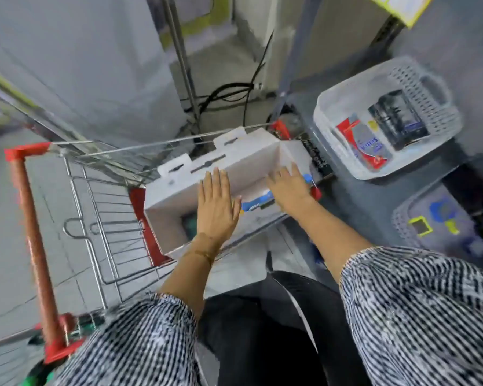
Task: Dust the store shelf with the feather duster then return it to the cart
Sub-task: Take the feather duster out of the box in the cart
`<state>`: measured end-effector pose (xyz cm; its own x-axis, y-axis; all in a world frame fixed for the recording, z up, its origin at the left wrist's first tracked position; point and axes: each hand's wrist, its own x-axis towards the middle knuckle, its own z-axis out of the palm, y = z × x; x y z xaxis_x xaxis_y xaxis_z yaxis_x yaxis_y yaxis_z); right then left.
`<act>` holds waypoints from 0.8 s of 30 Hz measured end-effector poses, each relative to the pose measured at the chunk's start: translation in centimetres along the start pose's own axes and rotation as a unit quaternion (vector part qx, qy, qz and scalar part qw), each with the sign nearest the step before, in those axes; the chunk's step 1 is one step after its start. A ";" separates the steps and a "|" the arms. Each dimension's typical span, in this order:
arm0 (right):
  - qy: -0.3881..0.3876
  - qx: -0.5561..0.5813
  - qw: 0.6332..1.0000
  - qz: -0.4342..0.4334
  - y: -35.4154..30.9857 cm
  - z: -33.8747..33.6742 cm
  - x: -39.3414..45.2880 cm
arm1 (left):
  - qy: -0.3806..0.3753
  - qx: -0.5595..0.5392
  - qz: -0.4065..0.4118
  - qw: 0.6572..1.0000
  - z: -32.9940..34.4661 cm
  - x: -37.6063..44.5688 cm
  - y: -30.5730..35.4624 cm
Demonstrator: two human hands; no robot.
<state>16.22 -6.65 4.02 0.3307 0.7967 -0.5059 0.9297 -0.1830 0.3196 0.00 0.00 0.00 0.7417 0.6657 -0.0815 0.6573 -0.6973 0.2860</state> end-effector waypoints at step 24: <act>0.127 0.065 0.967 0.211 18.6 -23.8 -36.0 | 0.140 -0.021 0.248 0.958 -31.8 0.2 19.4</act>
<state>17.81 -25.02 47.21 0.6491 0.7488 -0.1342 0.7392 -0.5793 0.3434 8.65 -5.00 35.90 0.8927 0.3045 0.3322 0.2226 -0.9389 0.2624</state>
